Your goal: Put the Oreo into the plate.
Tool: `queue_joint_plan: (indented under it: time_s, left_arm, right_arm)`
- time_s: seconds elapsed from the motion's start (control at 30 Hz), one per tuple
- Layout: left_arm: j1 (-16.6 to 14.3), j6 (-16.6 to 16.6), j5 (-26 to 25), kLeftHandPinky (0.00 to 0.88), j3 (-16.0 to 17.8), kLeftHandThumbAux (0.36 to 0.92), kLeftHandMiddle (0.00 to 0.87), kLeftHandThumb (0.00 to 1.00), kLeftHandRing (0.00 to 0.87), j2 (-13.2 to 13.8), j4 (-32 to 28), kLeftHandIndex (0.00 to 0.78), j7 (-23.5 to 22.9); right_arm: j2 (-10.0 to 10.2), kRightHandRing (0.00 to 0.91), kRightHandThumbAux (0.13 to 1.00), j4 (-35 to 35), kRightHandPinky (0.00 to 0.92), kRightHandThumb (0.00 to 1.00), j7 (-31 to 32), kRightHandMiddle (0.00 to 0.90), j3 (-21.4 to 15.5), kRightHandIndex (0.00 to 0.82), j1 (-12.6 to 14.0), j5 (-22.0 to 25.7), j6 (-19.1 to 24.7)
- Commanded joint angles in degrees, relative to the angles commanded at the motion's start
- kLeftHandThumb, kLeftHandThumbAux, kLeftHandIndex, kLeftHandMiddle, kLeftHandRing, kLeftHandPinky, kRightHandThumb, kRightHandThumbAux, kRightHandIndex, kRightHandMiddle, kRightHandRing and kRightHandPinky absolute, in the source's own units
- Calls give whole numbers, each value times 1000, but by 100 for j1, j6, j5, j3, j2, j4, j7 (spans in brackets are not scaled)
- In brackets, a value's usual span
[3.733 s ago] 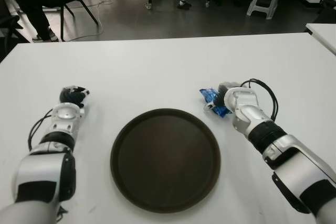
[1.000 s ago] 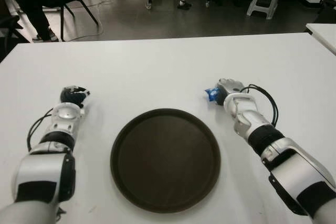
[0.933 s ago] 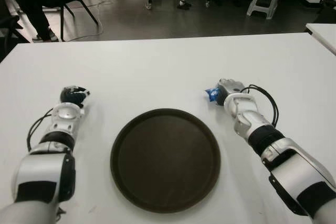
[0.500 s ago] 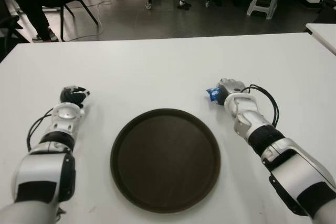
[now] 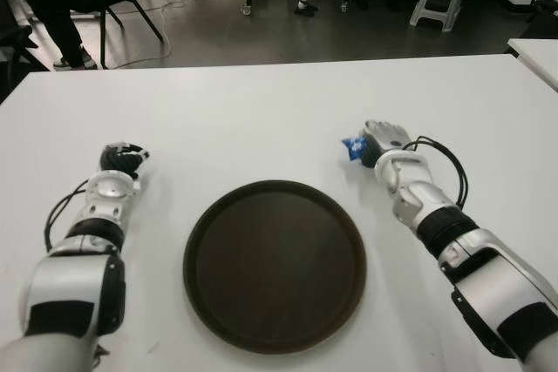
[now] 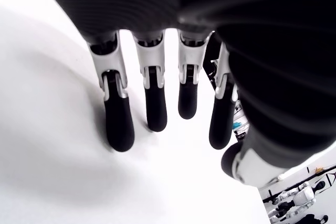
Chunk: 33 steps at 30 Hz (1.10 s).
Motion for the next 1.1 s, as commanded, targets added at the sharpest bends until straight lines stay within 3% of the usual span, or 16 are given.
queue_joint_plan:
  time_s: [0.53,0.9,1.1]
  left_arm:
    - [4,-13,-17,183,15,716,185,688,202,-8,-1,406,-36]
    - [15,-17,-27,218,24,717,186,685,208,-6,-2,403,-35]
    - [19,-34,-26,220,31,717,188,685,209,-4,0,403,-40]
  right_arm:
    - [-12,20,720,250,0,704,-1654,100,-459,418,86,378,-1388]
    - [-58,4,718,9,0,708,-1895,78,-626,419,214,527,-1953]
    - [-99,17,719,-823,0,707,-1692,88,-759,418,521,676,-2199]
